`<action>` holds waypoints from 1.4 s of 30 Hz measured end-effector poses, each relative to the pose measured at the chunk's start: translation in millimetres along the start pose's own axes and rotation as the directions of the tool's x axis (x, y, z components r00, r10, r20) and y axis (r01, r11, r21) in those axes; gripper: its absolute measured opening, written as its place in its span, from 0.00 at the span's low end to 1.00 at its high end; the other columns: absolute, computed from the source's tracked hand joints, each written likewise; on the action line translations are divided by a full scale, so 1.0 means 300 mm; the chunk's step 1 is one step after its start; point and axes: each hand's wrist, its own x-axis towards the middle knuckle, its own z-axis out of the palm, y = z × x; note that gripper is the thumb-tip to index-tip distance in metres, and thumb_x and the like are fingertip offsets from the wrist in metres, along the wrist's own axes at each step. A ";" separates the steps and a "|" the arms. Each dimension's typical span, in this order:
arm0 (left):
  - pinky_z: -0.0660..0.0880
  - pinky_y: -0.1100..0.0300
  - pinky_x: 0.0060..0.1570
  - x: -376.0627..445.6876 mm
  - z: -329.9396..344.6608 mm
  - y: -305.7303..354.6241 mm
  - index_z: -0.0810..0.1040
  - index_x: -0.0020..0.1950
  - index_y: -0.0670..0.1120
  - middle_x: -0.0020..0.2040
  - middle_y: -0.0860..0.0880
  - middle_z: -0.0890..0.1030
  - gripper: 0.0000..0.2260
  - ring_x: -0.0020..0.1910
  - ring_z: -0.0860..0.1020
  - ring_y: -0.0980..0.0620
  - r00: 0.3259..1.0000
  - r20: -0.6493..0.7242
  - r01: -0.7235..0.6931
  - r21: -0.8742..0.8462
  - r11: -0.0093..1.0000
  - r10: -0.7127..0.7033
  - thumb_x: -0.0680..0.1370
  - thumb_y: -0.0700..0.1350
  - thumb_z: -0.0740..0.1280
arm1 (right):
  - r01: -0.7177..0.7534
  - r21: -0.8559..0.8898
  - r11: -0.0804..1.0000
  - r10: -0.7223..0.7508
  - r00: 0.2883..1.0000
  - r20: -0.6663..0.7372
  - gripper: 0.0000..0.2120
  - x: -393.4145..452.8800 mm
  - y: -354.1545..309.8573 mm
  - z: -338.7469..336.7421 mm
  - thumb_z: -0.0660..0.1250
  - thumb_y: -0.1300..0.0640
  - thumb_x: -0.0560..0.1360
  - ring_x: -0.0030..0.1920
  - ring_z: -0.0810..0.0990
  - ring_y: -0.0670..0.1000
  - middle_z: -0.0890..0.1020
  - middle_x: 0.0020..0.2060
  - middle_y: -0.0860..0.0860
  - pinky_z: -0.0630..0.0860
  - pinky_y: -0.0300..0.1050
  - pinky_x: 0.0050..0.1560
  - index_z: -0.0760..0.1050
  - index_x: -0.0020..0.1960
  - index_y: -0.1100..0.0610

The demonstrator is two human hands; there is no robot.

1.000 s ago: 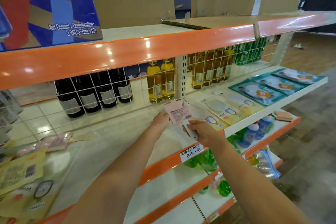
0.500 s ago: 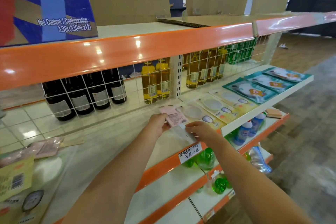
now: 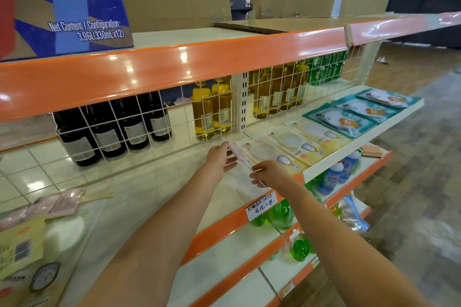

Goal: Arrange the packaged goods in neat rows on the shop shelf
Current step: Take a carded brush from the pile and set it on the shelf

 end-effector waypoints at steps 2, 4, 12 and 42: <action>0.77 0.57 0.39 0.004 -0.004 -0.005 0.75 0.61 0.40 0.53 0.43 0.79 0.14 0.46 0.79 0.46 1.000 -0.002 0.005 -0.003 1.000 -0.005 0.82 0.46 0.58 | -0.025 0.175 0.984 0.019 0.999 0.038 0.16 -0.006 0.001 -0.004 0.68 0.65 0.75 0.39 0.82 0.51 0.82 0.43 0.58 0.80 0.42 0.45 0.74 0.62 0.66; 0.77 0.56 0.41 0.011 -0.002 -0.010 0.74 0.63 0.40 0.53 0.44 0.78 0.15 0.47 0.78 0.47 1.000 -0.017 0.014 0.006 1.000 -0.014 0.82 0.47 0.56 | -0.036 0.290 0.956 0.015 0.997 0.072 0.16 -0.017 -0.003 -0.012 0.68 0.67 0.74 0.40 0.82 0.52 0.81 0.46 0.61 0.80 0.43 0.46 0.74 0.61 0.68; 0.73 0.50 0.57 0.017 0.004 -0.040 0.71 0.63 0.44 0.57 0.42 0.76 0.13 0.58 0.75 0.43 0.984 0.072 0.164 -0.013 0.986 -0.163 0.82 0.49 0.57 | -0.152 0.585 0.796 -0.015 0.963 0.270 0.06 -0.053 -0.021 -0.034 0.62 0.66 0.79 0.44 0.82 0.52 0.81 0.46 0.57 0.82 0.41 0.42 0.73 0.55 0.66; 0.76 0.53 0.47 0.087 -0.010 -0.080 0.74 0.63 0.34 0.61 0.36 0.78 0.14 0.41 0.79 0.44 0.989 -0.075 0.116 -0.132 0.984 -0.126 0.79 0.37 0.64 | 0.009 -0.294 0.956 -0.077 0.972 -0.222 0.12 0.055 0.082 -0.134 0.58 0.58 0.79 0.51 0.77 0.53 0.80 0.54 0.55 0.71 0.43 0.50 0.78 0.57 0.59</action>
